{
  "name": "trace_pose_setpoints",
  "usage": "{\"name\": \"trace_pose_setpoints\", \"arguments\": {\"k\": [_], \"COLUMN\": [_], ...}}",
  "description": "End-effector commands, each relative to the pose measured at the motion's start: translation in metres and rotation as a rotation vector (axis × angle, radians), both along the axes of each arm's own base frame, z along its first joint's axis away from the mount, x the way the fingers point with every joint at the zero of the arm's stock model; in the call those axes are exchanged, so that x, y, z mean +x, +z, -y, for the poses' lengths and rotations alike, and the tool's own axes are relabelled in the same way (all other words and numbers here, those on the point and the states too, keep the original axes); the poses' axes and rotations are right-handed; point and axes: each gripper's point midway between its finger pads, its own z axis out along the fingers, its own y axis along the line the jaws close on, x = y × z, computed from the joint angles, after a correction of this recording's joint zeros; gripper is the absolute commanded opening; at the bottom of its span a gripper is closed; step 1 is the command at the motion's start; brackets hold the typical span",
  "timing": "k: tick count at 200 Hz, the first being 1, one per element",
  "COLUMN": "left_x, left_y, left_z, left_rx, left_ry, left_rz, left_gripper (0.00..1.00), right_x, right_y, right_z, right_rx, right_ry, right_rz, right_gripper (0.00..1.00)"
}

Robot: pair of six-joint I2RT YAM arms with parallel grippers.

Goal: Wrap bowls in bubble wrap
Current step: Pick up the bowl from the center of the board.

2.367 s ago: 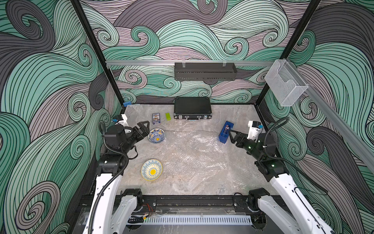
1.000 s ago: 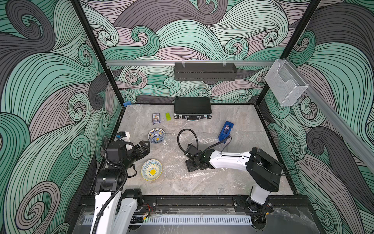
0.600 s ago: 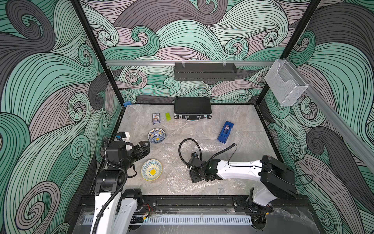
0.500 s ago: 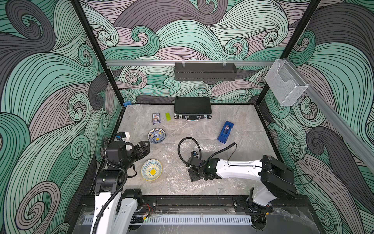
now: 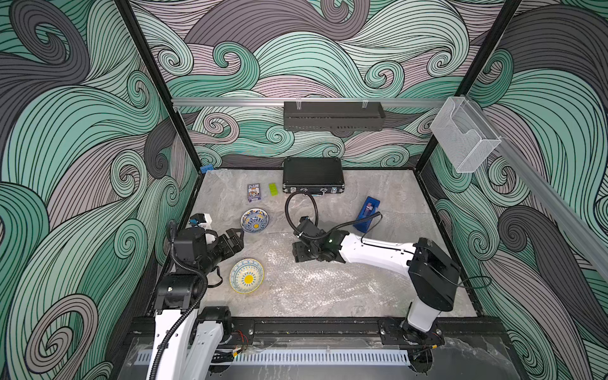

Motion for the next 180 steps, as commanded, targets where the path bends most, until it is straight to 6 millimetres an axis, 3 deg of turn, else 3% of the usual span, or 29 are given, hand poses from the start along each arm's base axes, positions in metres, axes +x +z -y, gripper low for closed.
{"name": "trace_pose_setpoints", "arguments": {"k": [1, 47, 81, 124, 153, 180], "left_x": [-0.002, -0.002, -0.001, -0.001, -0.001, -0.001], "left_y": [-0.005, -0.006, -0.008, -0.010, -0.010, -0.009], "left_z": [-0.004, -0.006, -0.006, -0.005, -0.004, -0.003], "left_rx": [0.013, 0.022, 0.024, 0.023, 0.021, 0.019], "left_ry": [0.016, 0.027, 0.024, 0.016, 0.011, 0.008], "left_rz": [-0.036, -0.034, -0.050, -0.056, -0.055, -0.053], "left_gripper": [0.87, 0.87, 0.87, 0.87, 0.87, 0.87], "right_x": [0.017, 0.073, 0.104, 0.119, 0.122, 0.124], "right_y": [0.033, 0.035, 0.020, -0.011, -0.025, -0.033], "right_z": [-0.036, -0.081, -0.105, -0.124, -0.126, -0.127], "right_rx": [0.094, 0.142, 0.115, 0.118, 0.108, 0.106], "right_ry": [0.122, 0.046, 0.010, 0.013, 0.001, -0.010], "right_rz": [-0.006, -0.072, -0.098, -0.138, -0.156, -0.164], "right_gripper": [0.69, 0.62, 0.59, 0.52, 0.46, 0.31]}}
